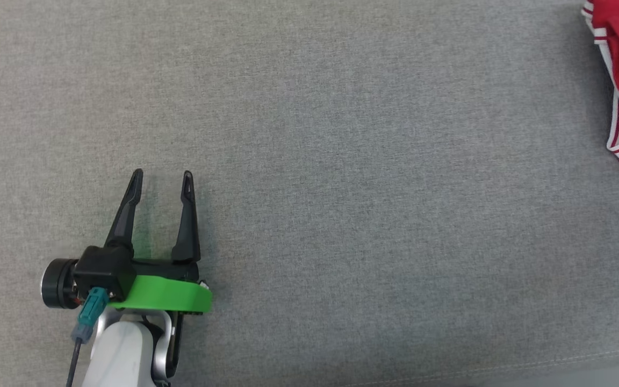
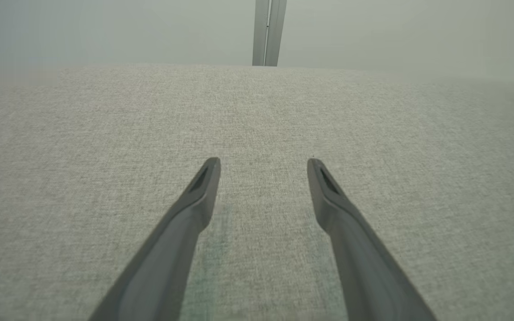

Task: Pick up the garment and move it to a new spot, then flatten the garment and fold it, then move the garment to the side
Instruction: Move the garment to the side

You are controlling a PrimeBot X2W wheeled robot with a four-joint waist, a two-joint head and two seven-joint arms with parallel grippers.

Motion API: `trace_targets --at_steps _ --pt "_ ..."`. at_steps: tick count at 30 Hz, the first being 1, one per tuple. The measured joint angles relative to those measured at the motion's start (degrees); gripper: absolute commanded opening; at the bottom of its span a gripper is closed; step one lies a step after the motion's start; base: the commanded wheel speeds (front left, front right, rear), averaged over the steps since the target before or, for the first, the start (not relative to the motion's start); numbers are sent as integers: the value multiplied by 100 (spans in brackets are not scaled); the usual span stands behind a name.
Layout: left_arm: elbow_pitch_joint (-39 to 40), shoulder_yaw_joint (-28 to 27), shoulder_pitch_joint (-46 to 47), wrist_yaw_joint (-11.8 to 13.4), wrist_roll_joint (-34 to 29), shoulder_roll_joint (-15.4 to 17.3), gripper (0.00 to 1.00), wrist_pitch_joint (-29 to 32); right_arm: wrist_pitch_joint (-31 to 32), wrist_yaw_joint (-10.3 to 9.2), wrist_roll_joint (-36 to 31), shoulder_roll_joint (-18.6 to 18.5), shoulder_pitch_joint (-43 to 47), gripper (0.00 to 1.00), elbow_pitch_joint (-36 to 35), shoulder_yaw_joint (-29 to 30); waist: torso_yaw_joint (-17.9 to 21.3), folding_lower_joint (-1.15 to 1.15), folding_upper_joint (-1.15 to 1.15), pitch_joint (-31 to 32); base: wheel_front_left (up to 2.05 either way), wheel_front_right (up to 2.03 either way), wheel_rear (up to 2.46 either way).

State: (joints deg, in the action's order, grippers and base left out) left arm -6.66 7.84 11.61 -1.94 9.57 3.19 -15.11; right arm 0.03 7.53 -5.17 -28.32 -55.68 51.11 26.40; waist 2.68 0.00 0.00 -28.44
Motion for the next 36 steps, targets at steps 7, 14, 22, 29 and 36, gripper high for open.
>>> trace_targets --at_steps 7,14,22,29,36 --pt "-9 -13 14 -5 -13 2 100 0 -155 0 -576 147 -6 100 297 554 -117 0 0 -102 0 0 0" --pt "-33 -22 15 -7 -14 1 100 0 -417 0 -822 310 -133 100 489 559 -23 0 0 79 0 0 0" --pt "-83 -225 15 3 49 3 100 0 -1022 0 -475 742 -330 100 643 -397 80 0 0 538 0 0 0" --pt "-311 -478 3 120 272 -2 100 0 -1378 0 203 1177 -99 100 422 -1559 120 0 -1 1131 0 0 0" --pt "-513 -475 -282 232 503 -18 100 0 -1480 0 1004 1536 957 100 -479 -2216 84 0 0 1788 0 0 0"
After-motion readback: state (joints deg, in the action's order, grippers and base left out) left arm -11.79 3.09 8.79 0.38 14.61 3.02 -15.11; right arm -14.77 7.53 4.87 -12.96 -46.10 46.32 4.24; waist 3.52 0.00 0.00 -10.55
